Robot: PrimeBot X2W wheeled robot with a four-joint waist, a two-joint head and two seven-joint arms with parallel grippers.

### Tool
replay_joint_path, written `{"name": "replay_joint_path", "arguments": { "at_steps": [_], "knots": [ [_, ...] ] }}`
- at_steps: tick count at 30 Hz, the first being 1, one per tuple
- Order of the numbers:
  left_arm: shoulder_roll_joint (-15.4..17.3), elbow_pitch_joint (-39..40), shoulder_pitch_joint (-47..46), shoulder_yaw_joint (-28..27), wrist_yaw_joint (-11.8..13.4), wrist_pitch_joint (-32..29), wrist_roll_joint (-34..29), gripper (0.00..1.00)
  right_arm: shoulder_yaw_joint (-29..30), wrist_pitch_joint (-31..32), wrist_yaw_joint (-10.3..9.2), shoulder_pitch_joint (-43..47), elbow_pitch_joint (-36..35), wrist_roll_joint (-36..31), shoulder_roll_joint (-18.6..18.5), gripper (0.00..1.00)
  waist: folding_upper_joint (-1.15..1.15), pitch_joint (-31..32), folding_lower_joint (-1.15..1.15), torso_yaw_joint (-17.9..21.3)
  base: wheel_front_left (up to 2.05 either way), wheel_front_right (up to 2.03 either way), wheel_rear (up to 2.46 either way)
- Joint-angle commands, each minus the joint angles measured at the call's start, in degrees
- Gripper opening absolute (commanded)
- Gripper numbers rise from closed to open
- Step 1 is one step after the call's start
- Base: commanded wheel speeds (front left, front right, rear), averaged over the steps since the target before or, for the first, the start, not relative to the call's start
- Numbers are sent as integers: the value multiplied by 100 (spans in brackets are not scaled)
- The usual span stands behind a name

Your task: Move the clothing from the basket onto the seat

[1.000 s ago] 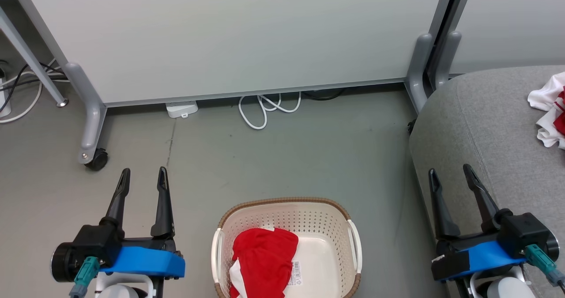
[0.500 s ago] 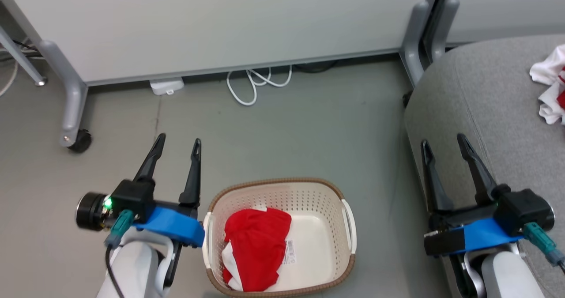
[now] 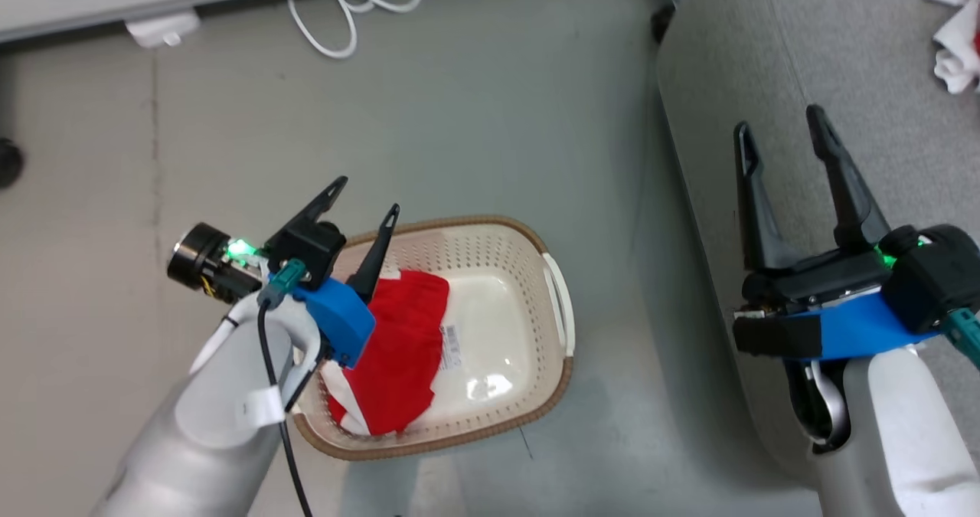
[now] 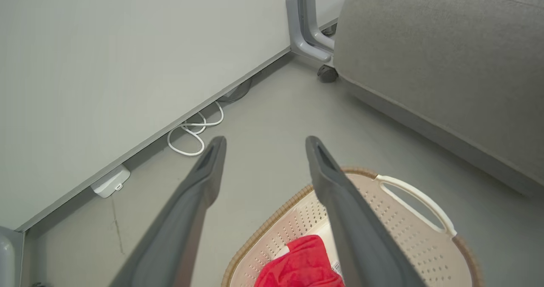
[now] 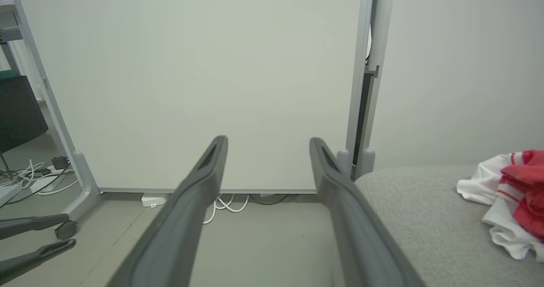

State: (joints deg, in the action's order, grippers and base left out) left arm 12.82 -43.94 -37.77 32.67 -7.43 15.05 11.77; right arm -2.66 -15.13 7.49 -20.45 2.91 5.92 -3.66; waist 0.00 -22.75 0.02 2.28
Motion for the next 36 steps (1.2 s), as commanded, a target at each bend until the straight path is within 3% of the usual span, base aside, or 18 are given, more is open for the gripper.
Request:
{"name": "replay_joint_path", "arguments": {
  "at_steps": [1,11,22,36],
  "knots": [
    [61,-199,-280,253,-1,3,92,100,13,-3,0,-129,-60,25,-8,100,0,-463,-2,315,0,0,0],
    [272,-1302,-1405,2183,-1,-646,640,100,-38,-3,0,-569,-263,93,44,100,0,-1396,-2,691,0,0,0],
    [552,-1743,-1992,3794,-1,-2073,1305,100,-83,-3,0,-917,-597,145,79,100,0,-2327,-2,1017,0,0,0],
    [755,-1673,-2416,4081,-2,-3231,521,100,-84,-3,0,-1084,-1137,183,84,100,0,-3304,-2,1169,0,0,0]
  ]
}}
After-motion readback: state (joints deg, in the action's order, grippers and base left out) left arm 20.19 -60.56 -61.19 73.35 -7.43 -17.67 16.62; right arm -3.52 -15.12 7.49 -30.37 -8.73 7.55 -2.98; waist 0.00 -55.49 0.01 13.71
